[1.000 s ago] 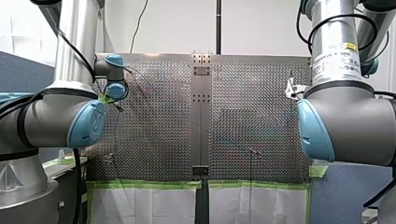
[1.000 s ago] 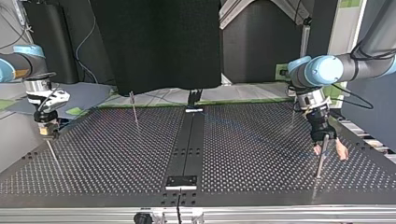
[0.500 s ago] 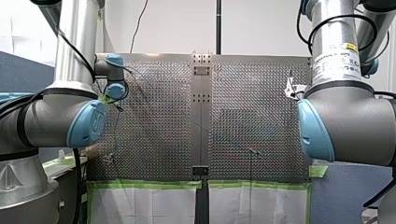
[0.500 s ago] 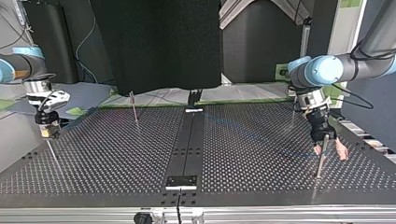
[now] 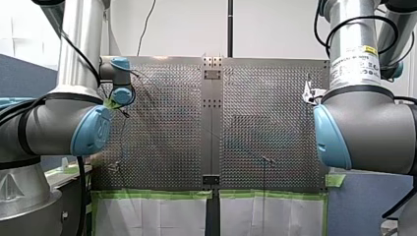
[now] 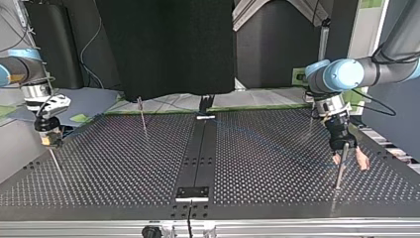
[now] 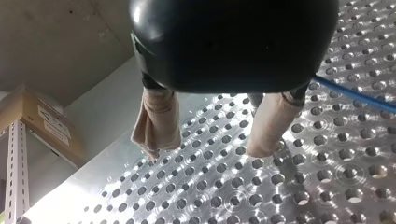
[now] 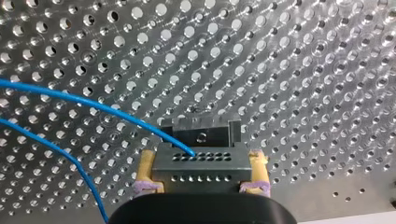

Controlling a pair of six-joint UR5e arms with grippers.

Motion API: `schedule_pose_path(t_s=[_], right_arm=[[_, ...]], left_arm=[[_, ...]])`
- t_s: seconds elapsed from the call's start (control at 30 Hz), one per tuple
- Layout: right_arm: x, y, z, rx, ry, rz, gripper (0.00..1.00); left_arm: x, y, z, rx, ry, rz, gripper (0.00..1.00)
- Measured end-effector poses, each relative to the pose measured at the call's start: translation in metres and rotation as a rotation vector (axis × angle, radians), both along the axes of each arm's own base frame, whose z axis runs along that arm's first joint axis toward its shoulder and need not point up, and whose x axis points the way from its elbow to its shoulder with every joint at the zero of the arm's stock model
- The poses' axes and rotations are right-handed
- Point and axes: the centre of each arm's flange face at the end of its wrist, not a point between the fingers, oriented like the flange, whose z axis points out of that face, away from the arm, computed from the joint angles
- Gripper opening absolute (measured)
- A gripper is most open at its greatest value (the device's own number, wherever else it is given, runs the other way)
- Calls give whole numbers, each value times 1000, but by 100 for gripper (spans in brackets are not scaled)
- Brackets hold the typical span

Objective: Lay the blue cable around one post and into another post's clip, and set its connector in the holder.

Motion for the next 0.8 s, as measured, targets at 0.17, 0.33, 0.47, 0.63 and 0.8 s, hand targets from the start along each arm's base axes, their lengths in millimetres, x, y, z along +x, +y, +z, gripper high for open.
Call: schedule_pose_path(t_s=[0.17, 0.33, 0.47, 0.63, 0.8], right_arm=[[-1, 0, 1, -7, 2, 24, 0], [-1, -1, 2, -14, 3, 38, 0], [-2, -2, 2, -16, 3, 39, 0], [-5, -2, 1, -17, 2, 36, 0], [-6, -3, 1, -18, 2, 35, 0]], left_arm=[[0, 0, 0, 0, 0, 0, 100], [0, 0, 0, 0, 0, 0, 100], [0, 0, 0, 0, 0, 0, 100], [0, 0, 0, 0, 0, 0, 100], [0, 0, 0, 0, 0, 0, 100]])
